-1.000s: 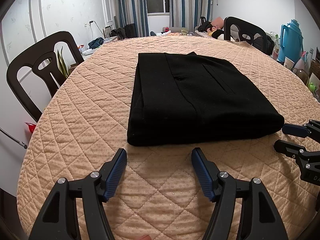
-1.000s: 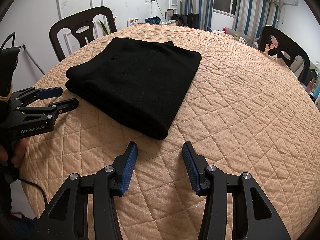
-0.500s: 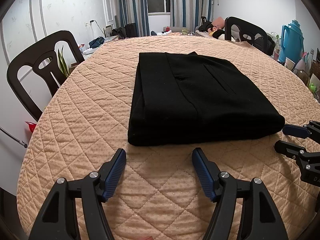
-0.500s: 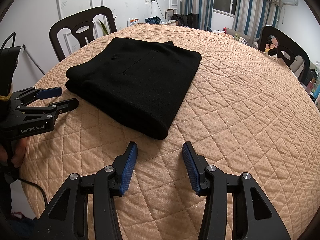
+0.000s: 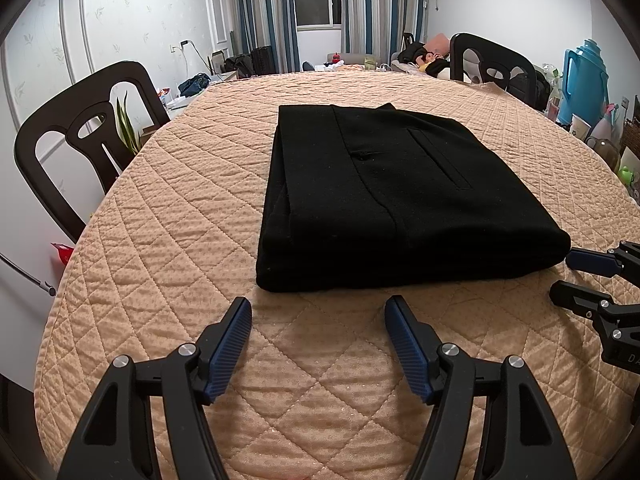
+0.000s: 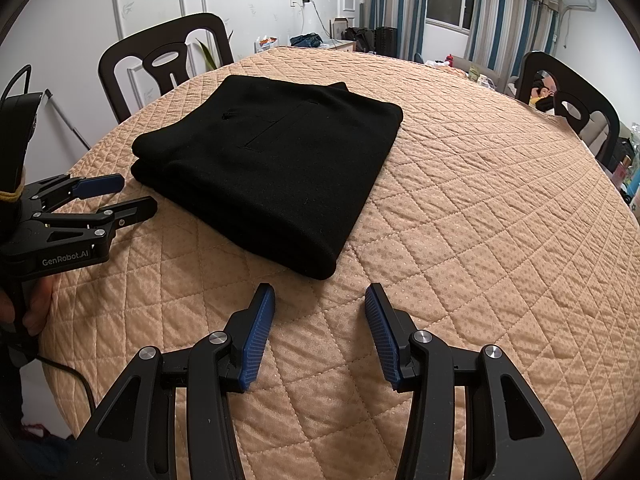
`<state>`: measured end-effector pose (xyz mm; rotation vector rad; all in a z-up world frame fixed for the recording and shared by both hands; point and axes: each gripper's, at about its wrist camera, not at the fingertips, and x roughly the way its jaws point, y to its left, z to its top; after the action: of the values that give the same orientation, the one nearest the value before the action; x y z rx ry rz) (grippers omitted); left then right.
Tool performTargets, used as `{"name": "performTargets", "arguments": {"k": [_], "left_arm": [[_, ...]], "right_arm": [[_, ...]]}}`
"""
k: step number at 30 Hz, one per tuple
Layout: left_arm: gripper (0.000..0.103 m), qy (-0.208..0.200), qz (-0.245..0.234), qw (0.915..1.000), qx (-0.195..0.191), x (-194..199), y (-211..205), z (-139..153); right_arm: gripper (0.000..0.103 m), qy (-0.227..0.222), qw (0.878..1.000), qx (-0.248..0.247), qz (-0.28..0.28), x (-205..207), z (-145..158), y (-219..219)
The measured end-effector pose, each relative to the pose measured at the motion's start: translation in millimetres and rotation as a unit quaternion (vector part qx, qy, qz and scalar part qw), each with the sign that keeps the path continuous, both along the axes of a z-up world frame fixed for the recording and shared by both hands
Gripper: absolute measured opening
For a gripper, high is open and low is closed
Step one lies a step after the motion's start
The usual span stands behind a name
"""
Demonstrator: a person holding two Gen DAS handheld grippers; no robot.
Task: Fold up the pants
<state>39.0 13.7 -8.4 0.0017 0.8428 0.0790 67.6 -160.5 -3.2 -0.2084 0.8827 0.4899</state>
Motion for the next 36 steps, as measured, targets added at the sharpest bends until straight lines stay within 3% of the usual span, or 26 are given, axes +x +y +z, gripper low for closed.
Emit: {"name": "performTargets", "arguments": {"k": [36], "left_arm": [[0.075,0.003,0.006,1.0,-0.004,0.5,-0.6,-3.0]], "right_arm": [[0.048,0.0,1.0,0.0,0.0,-0.1,0.1,0.0]]}}
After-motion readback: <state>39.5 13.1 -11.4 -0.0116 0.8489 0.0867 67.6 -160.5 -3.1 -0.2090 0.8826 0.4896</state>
